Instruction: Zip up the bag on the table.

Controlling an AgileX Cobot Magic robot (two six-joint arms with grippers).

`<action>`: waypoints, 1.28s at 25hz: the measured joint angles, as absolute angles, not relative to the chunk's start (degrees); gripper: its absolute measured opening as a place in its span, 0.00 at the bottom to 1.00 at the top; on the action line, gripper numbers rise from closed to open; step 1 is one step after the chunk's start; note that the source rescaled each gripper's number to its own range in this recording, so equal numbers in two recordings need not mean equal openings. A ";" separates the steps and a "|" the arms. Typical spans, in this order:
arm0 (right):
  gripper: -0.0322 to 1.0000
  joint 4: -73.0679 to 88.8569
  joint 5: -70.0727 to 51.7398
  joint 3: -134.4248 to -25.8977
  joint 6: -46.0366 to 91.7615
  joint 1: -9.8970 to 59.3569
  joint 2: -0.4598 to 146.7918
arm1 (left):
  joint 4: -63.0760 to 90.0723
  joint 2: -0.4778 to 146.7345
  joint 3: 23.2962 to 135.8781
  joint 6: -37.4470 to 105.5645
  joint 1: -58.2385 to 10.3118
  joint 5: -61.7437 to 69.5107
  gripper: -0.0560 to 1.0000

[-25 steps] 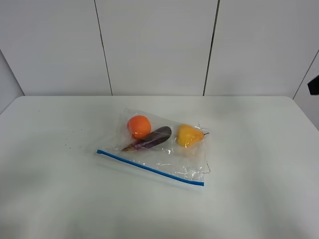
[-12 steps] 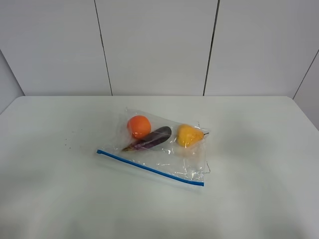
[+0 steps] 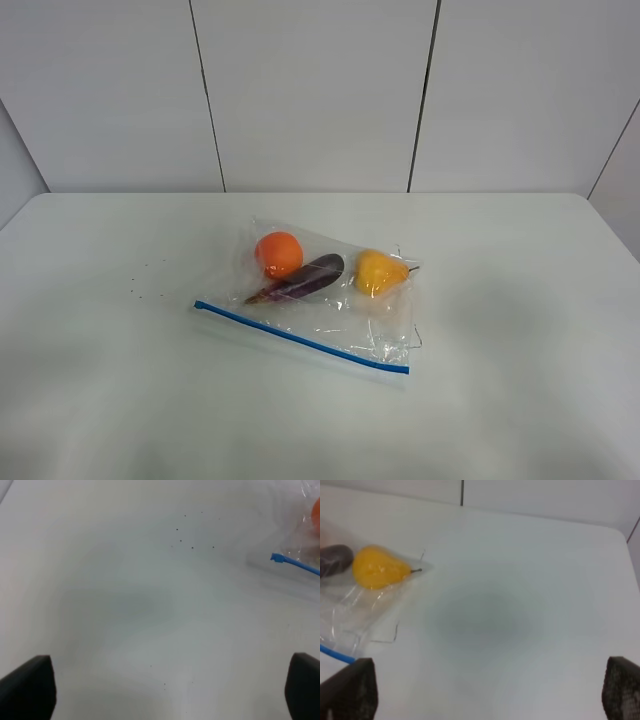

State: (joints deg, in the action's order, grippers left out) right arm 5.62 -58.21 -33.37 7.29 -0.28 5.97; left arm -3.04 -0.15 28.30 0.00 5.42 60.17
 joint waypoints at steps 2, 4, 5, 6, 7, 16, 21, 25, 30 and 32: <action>1.00 5.40 -58.21 -32.28 6.72 -0.28 3.40 | -3.04 -0.15 28.30 0.00 5.42 60.17 1.00; 1.00 5.02 -58.27 -31.38 6.21 -0.28 0.92 | -3.04 -0.15 28.30 0.00 5.42 60.17 1.00; 1.00 4.88 -58.55 -30.97 5.64 -0.28 0.25 | -3.04 -0.15 28.30 0.00 5.42 60.17 1.00; 1.00 4.72 -58.73 -30.74 5.17 -0.28 -0.16 | -3.04 -0.15 28.30 0.00 5.42 60.17 1.00; 1.00 4.51 -59.12 -30.68 4.99 -0.28 -0.21 | -3.04 -0.15 28.30 0.00 5.42 60.17 1.00; 1.00 1.40 -59.25 -30.54 4.87 -0.28 -0.21 | -3.09 -0.15 28.30 0.00 5.42 60.17 1.00; 1.00 0.92 -59.03 -29.81 4.87 -0.28 -0.21 | -3.09 -0.15 28.30 0.00 5.42 60.17 1.00; 1.00 0.92 -59.03 -28.63 4.87 -0.28 -0.21 | -3.09 -0.15 28.30 0.00 5.42 60.17 1.00; 1.00 0.92 -59.03 -28.55 4.60 -0.28 -0.21 | -3.09 -0.15 28.30 0.00 5.42 60.17 1.00; 1.00 0.85 -59.03 -28.50 4.31 -0.28 -0.21 | -3.09 -0.15 28.30 0.00 5.42 60.17 1.00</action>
State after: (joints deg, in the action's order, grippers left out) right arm 0.85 -59.03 -28.50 4.31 -0.28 -0.21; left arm -3.09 -0.15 28.30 0.00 5.42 60.17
